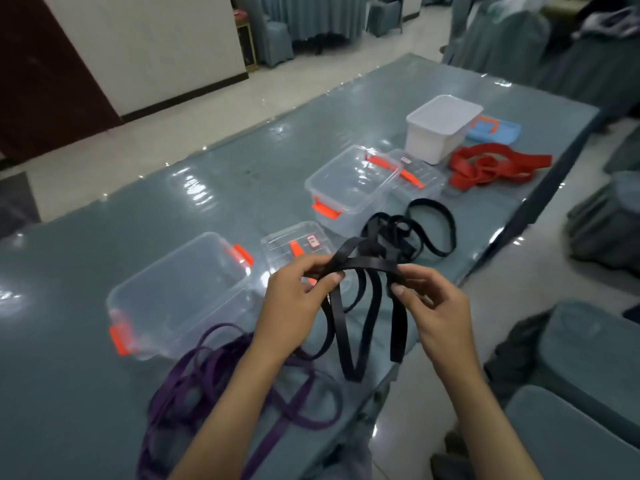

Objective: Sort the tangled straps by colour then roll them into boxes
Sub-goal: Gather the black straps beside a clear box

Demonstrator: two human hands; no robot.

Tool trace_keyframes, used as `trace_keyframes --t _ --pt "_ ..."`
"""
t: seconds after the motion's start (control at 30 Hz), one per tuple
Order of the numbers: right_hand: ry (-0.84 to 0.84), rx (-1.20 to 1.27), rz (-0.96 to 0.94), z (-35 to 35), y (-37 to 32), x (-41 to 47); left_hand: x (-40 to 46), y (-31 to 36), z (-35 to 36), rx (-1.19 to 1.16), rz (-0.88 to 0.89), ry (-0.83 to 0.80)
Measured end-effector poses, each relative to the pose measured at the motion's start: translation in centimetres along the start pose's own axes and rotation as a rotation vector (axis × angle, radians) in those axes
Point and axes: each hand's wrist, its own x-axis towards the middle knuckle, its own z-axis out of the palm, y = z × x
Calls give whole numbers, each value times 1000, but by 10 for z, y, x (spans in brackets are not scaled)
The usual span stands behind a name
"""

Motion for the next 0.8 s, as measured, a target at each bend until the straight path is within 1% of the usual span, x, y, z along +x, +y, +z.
trace_keyframes --t 0.13,0.23,0.47,0.53,0.67,0.8 --pt "-1 -38 27 -26 16 64 54 -12 49 -82 -72 -11" --pt "-38 -88 38 -46 23 107 93 -16 81 -114 -137 20" --pt "-132 -119 -23 -95 27 207 167 -12 140 -129 -159 53" --pt "-182 -134 -44 -107 31 237 188 -12 156 -96 -153 73" --pt "-259 -135 -72 -127 47 291 220 -13 189 92 -155 147" --pt "-334 -22 9 -142 49 338 238 -3 219 170 -172 294"
